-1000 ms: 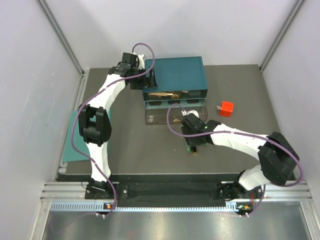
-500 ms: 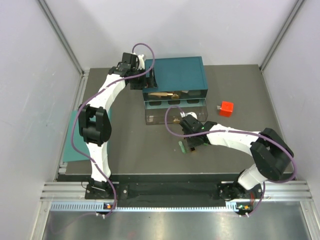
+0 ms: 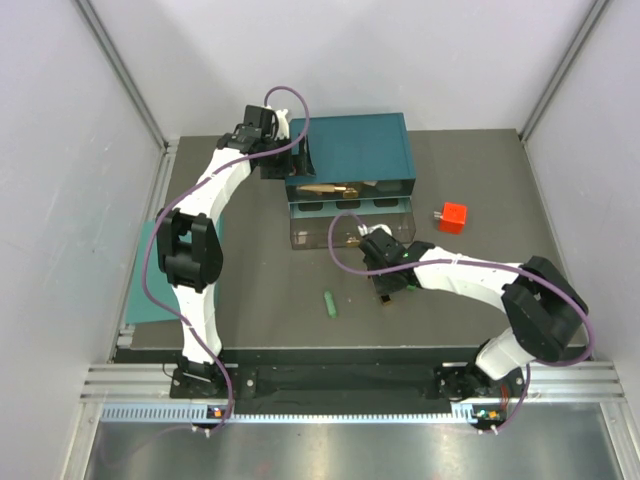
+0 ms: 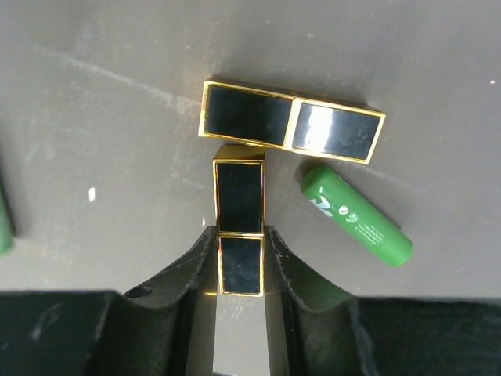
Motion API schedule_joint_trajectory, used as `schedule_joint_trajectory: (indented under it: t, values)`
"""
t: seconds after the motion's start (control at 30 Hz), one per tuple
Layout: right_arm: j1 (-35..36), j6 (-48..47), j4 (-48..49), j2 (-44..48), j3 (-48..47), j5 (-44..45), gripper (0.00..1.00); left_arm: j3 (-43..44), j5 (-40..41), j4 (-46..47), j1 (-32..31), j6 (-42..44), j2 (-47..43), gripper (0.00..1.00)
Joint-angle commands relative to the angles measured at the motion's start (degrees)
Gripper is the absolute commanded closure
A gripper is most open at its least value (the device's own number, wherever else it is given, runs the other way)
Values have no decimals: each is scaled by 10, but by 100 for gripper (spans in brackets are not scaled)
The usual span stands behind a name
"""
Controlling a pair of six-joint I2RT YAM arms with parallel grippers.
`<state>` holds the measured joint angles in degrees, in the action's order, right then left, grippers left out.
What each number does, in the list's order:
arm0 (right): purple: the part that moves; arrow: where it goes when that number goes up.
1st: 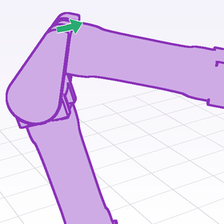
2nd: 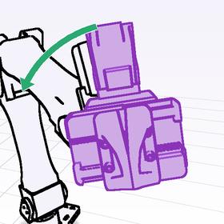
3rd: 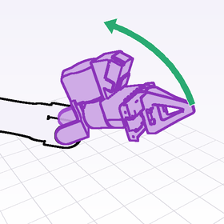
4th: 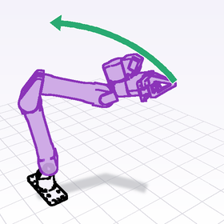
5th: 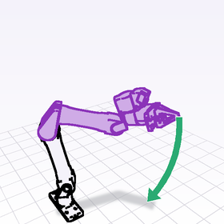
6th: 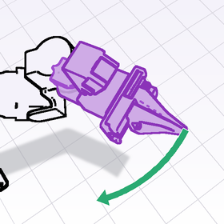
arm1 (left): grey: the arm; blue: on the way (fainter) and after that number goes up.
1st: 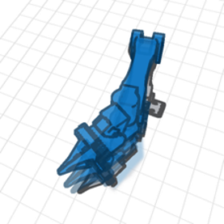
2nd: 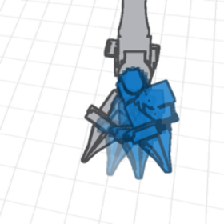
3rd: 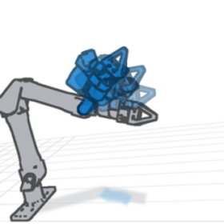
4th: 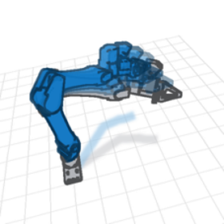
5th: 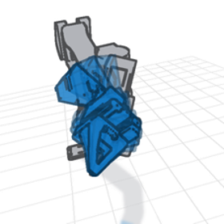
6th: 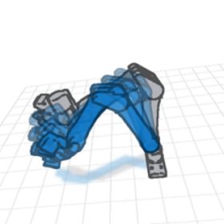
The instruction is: Organize the makeup
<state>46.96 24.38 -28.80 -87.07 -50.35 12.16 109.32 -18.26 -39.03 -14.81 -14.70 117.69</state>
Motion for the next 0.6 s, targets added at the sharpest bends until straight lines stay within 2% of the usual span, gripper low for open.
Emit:
schedule_joint_trajectory:
  t: [0.0, 0.27, 0.43, 0.57]
  values:
    - [-2, -35, -18, 53, -61, -16, 98, -23, 31, -62, 0, 30, 23, 1]
    - [-6, -72, -18, 51, -212, 26, 98, -34, 60, 0, 2, 24, -86, 1]
    - [-20, -103, -14, -14, -303, 28, 98, -100, 103, 50, 3, 8, -193, 1]
    - [-51, -123, 8, -70, -329, 2, 98, -139, 162, 23, 5, -11, -246, 2]
